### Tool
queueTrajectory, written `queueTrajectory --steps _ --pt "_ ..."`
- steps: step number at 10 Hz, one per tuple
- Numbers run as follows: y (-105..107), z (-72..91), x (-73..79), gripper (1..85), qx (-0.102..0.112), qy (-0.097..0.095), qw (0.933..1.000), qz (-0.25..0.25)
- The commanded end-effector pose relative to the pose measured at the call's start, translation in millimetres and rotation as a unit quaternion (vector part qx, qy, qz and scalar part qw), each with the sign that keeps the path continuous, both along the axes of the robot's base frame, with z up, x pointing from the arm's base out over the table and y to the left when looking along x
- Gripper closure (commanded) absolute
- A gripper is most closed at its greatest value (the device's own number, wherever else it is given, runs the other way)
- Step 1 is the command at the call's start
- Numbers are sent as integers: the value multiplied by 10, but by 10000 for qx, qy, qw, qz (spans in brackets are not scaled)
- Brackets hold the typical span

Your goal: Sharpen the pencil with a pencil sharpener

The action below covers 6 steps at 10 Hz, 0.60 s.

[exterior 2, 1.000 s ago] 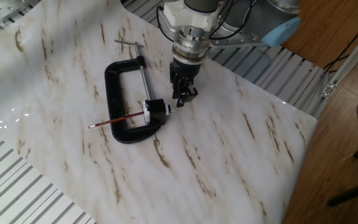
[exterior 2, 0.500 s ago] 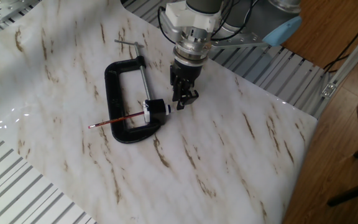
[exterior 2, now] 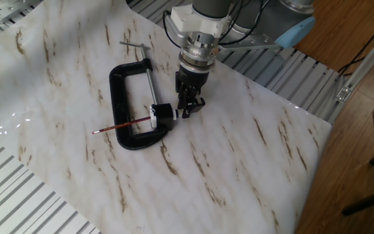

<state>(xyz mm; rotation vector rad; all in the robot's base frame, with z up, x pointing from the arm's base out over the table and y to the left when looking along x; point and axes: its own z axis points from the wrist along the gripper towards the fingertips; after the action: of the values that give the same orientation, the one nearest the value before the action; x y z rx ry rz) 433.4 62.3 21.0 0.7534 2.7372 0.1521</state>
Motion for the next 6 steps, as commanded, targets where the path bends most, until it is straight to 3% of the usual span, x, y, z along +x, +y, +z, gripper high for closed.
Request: queueTrajectory --steps 1,6 --pt "4 -30 29 493 55 -19 10000 -38" --pt "-30 -114 25 500 -14 -34 10000 -38"
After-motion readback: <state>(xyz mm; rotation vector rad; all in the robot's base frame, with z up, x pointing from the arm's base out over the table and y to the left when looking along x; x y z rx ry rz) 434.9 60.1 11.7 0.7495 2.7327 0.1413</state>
